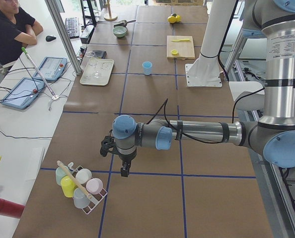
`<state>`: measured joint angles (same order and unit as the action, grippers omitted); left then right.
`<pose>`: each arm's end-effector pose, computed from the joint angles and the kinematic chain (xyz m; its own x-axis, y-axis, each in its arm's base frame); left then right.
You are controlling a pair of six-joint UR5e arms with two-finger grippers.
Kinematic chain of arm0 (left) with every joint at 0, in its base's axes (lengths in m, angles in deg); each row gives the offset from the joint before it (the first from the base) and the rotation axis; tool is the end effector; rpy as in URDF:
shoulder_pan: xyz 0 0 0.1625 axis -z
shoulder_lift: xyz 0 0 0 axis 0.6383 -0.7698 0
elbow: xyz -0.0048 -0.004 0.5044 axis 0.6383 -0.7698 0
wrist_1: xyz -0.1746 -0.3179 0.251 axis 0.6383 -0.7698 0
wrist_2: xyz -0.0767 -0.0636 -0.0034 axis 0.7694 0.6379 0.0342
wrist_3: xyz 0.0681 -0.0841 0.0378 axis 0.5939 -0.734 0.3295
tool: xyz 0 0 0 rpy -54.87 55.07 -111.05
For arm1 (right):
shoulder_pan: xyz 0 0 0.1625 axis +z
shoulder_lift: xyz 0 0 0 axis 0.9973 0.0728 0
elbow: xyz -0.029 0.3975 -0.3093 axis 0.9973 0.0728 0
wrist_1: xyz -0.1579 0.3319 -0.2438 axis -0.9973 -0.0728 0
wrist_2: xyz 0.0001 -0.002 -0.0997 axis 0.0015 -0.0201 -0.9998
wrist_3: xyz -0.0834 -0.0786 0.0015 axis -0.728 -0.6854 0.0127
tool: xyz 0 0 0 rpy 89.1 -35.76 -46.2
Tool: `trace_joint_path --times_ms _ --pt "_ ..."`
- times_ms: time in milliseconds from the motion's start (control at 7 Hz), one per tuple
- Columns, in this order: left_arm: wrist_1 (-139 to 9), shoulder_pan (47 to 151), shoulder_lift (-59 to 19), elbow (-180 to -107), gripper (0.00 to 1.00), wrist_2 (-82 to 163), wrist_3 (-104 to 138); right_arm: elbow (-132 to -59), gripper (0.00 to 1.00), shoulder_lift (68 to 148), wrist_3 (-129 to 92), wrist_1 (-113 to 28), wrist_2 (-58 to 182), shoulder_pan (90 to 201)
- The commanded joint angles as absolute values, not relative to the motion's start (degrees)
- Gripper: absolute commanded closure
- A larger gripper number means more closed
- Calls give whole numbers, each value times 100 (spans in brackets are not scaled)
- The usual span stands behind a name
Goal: Squeeze lemon into cup
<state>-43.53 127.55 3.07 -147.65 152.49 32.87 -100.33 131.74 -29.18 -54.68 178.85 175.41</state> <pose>-0.0365 -0.4968 0.7292 0.7244 0.1186 -0.6791 -0.0501 0.9915 0.1198 0.0424 -0.4910 0.7013 0.6432 0.0270 0.7652 -0.0567 0.9983 0.0125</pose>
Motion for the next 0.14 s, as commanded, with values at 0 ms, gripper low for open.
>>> trace_joint_path --times_ms 0 --pt "-4354 12755 299 -14782 0 15249 3287 -10028 0 13159 -2916 -5466 17885 17547"
